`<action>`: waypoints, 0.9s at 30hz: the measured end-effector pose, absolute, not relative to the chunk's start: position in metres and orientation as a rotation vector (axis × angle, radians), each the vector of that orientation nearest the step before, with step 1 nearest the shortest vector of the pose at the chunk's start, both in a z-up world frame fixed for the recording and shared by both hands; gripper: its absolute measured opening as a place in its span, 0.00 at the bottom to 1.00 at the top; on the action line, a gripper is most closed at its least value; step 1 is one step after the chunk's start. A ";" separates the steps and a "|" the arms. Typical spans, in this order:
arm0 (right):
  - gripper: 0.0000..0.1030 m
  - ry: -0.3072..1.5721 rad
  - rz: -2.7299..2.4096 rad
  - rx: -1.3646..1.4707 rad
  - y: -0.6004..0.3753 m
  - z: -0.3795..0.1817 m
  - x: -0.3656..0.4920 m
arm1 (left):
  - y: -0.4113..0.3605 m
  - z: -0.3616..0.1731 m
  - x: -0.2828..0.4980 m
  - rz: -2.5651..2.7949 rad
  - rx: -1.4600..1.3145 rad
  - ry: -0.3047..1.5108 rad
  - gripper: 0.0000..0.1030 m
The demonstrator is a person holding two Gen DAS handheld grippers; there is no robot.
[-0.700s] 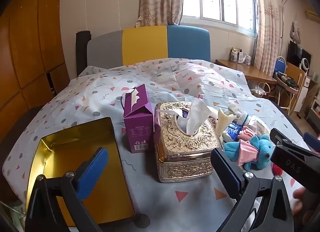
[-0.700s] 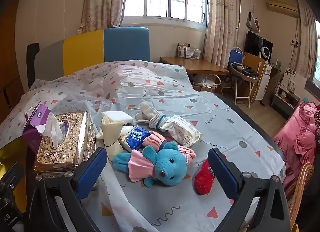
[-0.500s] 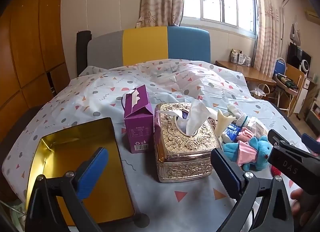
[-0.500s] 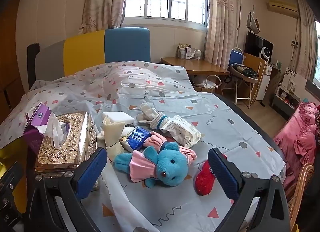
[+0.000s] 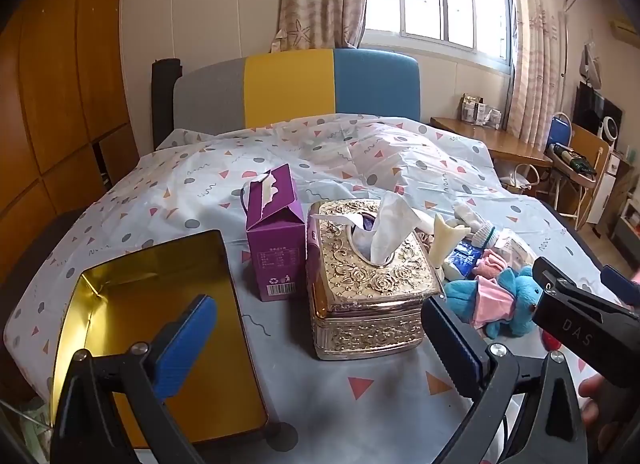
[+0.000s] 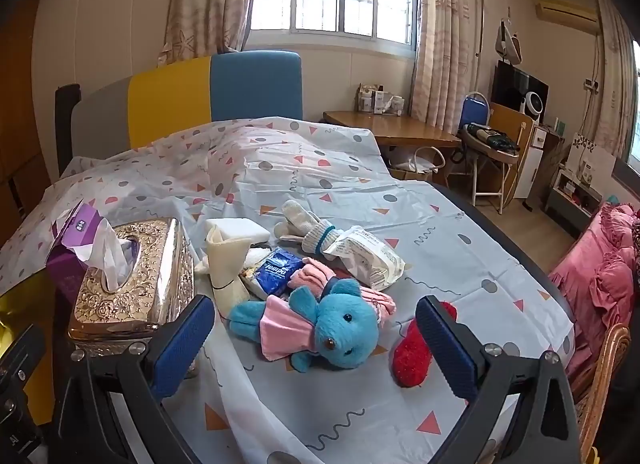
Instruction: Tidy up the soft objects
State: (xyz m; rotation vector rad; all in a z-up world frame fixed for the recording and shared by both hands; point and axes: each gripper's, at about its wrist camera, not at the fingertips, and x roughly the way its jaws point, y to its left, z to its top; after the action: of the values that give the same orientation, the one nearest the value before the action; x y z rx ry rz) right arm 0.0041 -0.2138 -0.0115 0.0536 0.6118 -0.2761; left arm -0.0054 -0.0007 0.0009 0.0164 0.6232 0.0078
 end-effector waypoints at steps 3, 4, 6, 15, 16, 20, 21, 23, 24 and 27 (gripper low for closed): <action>1.00 0.613 -0.270 0.050 -0.213 -0.012 0.005 | 0.001 -0.001 -0.005 0.013 0.014 0.629 1.00; 1.00 0.612 -0.269 0.050 -0.213 -0.012 0.005 | 0.002 -0.001 -0.005 0.017 0.012 0.631 1.00; 1.00 0.612 -0.265 0.053 -0.212 -0.012 0.005 | 0.004 -0.001 -0.005 0.022 0.006 0.631 1.00; 1.00 0.610 -0.252 0.049 -0.211 -0.012 0.004 | 0.004 0.001 -0.007 0.016 -0.006 0.627 1.00; 1.00 0.607 -0.255 0.045 -0.211 -0.012 0.004 | 0.003 0.001 -0.008 0.014 0.000 0.625 1.00; 1.00 0.605 -0.262 0.044 -0.215 -0.010 0.004 | 0.002 0.001 -0.007 0.010 0.002 0.629 1.00; 1.00 0.608 -0.264 0.044 -0.217 -0.010 0.005 | 0.003 0.001 -0.007 0.010 0.000 0.632 1.00; 1.00 0.615 -0.267 0.039 -0.219 -0.012 0.006 | 0.004 0.000 -0.006 0.014 -0.004 0.635 1.00; 1.00 0.619 -0.267 0.034 -0.221 -0.013 0.007 | 0.004 0.000 -0.006 0.014 -0.006 0.635 1.00; 1.00 0.621 -0.273 0.026 -0.225 -0.013 0.007 | 0.004 -0.001 -0.007 0.014 -0.003 0.635 1.00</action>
State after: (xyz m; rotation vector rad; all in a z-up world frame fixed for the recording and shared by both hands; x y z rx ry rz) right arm 0.0073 -0.2255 -0.0133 0.0261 0.6214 -0.2727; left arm -0.0066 0.0039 -0.0006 -0.0030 0.6354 0.0139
